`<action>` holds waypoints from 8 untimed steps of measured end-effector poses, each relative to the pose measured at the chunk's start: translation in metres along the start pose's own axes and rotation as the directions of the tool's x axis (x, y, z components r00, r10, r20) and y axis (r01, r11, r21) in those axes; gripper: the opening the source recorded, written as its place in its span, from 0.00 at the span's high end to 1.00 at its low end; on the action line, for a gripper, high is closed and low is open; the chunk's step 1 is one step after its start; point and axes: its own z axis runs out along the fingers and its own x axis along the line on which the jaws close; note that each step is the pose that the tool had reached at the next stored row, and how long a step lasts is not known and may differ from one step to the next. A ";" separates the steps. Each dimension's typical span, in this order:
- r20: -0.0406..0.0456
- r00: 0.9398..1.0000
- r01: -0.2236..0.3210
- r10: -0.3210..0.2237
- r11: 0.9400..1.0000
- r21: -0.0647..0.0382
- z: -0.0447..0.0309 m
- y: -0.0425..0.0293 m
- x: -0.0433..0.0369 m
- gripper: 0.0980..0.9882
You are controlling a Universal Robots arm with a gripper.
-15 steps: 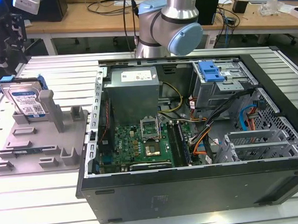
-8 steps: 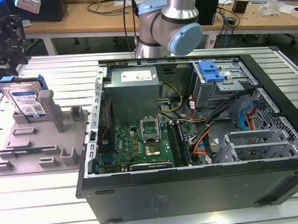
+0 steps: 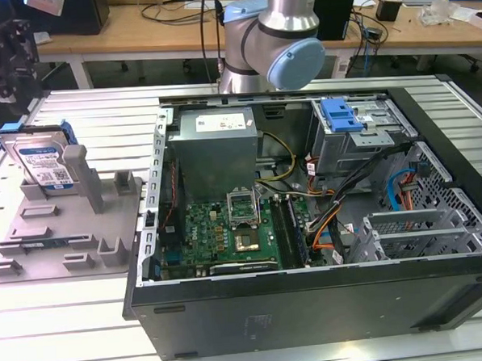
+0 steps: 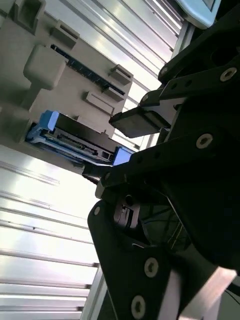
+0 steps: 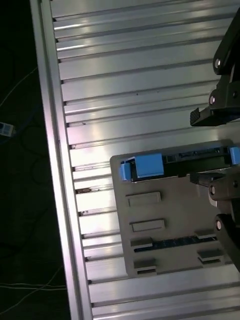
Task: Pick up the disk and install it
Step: 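Reach for the disk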
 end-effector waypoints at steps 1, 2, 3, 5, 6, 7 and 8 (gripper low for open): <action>-0.002 1.000 0.008 -0.008 1.000 0.000 0.0004 0.0007 0.0001 0.55; -0.004 1.000 0.019 -0.019 1.000 0.000 0.0007 0.0011 0.0002 0.55; -0.005 1.000 0.031 -0.031 1.000 0.000 0.0009 0.0014 0.0002 0.55; -0.010 0.998 0.068 -0.068 0.998 -0.001 0.0023 0.0025 0.0004 0.55; -0.012 0.997 0.079 -0.079 0.997 -0.001 0.0027 0.0030 0.0005 0.55; -0.013 0.996 0.089 -0.089 0.996 -0.001 0.0032 0.0036 0.0006 0.55; -0.013 0.995 0.101 -0.101 0.995 -0.001 0.0042 0.0047 0.0007 0.55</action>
